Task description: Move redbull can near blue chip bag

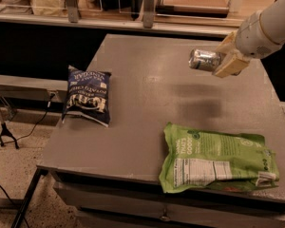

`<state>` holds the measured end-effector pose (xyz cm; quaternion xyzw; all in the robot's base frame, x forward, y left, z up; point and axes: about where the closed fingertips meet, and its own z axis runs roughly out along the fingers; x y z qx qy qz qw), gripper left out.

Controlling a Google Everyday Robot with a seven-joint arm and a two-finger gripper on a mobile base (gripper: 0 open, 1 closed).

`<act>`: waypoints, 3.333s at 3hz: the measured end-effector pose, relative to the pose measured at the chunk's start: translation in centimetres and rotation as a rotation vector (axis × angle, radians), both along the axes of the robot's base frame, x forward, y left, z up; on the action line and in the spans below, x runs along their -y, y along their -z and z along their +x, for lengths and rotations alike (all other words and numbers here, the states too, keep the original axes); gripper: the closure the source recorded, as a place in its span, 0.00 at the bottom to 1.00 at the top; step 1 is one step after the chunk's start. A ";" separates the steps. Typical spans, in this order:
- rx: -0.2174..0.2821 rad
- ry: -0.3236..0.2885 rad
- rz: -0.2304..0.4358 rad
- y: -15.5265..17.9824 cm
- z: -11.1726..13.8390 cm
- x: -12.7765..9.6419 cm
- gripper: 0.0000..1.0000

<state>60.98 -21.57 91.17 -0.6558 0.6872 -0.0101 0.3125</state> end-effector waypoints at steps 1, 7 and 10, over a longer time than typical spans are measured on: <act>0.054 -0.107 -0.129 -2.3 -4.4 -6.4 0.84; -0.151 -0.438 -0.287 3.5 -3.8 -21.6 0.69; -0.179 -0.420 -0.250 5.5 -3.0 -21.3 0.07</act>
Offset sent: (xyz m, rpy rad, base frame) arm -0.0791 0.1781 0.0193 -0.5243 -0.1069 0.2920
